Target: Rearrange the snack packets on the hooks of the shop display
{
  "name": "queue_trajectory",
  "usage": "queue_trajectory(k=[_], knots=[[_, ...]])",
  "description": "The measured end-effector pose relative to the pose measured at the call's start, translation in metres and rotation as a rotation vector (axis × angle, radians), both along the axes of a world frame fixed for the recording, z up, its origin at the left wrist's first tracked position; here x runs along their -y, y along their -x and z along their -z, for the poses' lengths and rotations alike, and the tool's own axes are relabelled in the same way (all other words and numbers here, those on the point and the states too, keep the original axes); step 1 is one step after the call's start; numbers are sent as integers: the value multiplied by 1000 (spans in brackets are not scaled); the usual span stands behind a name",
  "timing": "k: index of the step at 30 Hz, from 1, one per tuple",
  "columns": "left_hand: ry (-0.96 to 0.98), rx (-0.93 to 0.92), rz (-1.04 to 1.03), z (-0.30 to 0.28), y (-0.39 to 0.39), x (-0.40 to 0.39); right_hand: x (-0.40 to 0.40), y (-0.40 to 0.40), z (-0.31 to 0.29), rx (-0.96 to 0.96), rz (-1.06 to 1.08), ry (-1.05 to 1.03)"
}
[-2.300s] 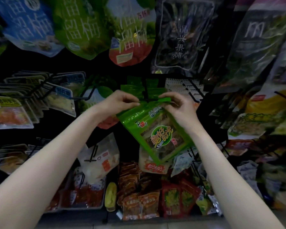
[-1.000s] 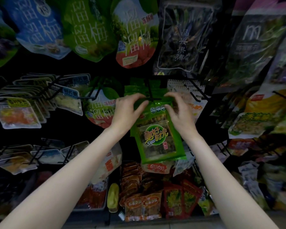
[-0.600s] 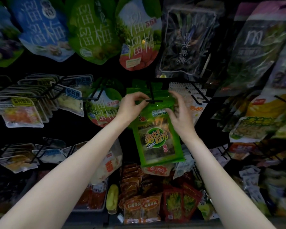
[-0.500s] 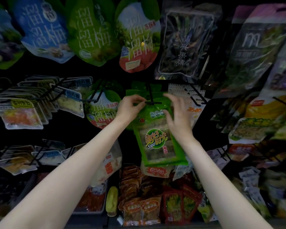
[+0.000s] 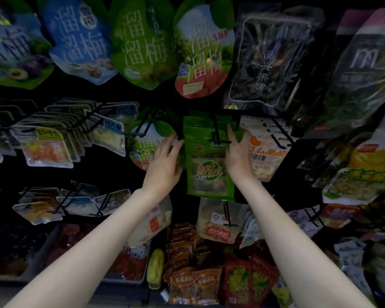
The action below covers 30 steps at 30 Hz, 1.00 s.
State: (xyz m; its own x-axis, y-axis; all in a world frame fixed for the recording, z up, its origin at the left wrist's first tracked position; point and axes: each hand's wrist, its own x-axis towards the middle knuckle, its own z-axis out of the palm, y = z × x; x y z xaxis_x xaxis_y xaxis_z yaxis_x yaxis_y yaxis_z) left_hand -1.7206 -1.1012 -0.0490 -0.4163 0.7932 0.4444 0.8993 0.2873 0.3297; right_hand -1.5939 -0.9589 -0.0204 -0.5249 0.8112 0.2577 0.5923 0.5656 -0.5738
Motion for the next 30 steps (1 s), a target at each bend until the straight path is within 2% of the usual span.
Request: queue_trajectory(k=[2,5,7,8,10,12,15,19,23,30], knots=[[13,-10,-20,8,8,11,0,3,5,-111,44,-8],[40,9,-58,16,17,27,24,-5,29,-155,99,-428],[35,11,-90,19,23,38,48,-10,53,-291,-13,-461],[34,12,-104,19,26,43,59,-8,63,-300,-130,-426],[45,28,-129,19,33,53,74,6,73,-198,-346,-285],[32,36,-145,17,42,63,81,29,66,-147,-439,-158],[-20,55,-143,13,56,82,80,77,34,-226,-394,-73],[-49,103,-113,11,75,105,62,122,8,-254,-185,158],[-46,129,-37,4,97,120,76,120,2,-131,-43,143],[-112,190,144,-9,120,138,127,87,-13,-183,20,252]])
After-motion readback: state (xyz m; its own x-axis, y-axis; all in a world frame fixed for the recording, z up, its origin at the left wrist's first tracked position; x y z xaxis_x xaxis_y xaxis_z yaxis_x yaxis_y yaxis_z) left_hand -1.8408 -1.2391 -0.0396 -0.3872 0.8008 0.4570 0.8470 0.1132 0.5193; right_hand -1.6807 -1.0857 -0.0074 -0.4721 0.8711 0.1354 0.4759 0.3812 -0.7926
